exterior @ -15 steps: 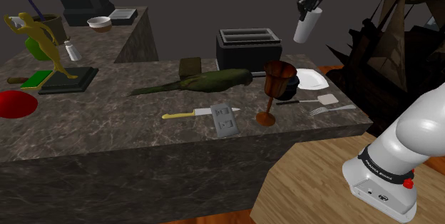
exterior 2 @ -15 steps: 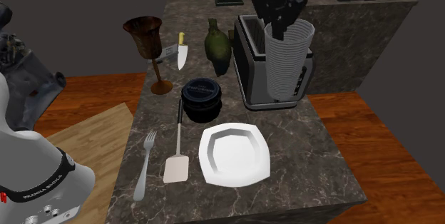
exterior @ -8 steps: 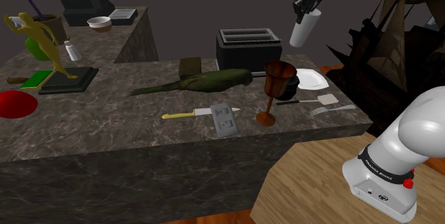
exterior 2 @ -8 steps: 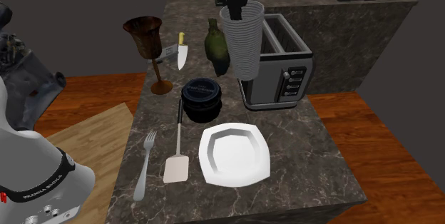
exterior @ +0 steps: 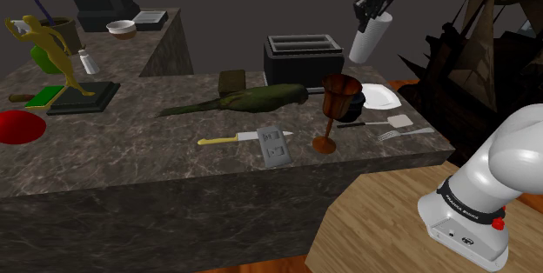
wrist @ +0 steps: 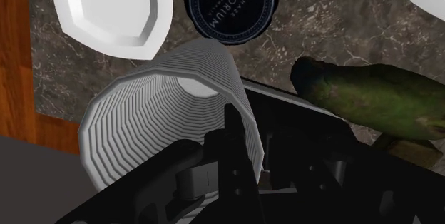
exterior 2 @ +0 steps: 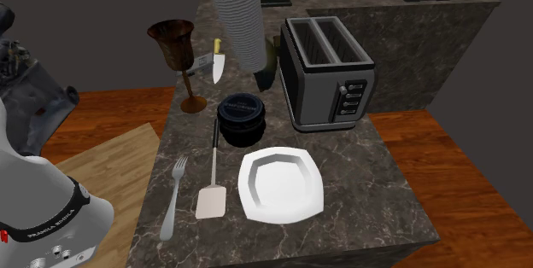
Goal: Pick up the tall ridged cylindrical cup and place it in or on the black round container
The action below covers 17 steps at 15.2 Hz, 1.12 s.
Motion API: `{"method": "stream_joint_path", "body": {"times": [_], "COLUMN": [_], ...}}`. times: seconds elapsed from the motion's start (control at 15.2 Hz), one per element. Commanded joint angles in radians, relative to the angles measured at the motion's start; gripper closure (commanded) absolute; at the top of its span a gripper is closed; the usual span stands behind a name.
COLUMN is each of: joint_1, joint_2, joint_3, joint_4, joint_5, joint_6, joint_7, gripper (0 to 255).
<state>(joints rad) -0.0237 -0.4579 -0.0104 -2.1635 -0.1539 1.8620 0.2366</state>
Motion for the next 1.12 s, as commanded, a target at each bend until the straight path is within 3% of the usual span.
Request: {"method": "stream_joint_path", "body": {"times": [0.0, 1.06], "joint_1": [0.011, 0.007], "joint_2": [-0.012, -0.003], "joint_3": [0.025, 0.022], "joint_4": [-0.015, -0.222], "joint_5": [0.005, -0.009], "joint_6": [-0.003, 0.212], "joint_7": [0.034, 0.065], "gripper": [255, 255]}}
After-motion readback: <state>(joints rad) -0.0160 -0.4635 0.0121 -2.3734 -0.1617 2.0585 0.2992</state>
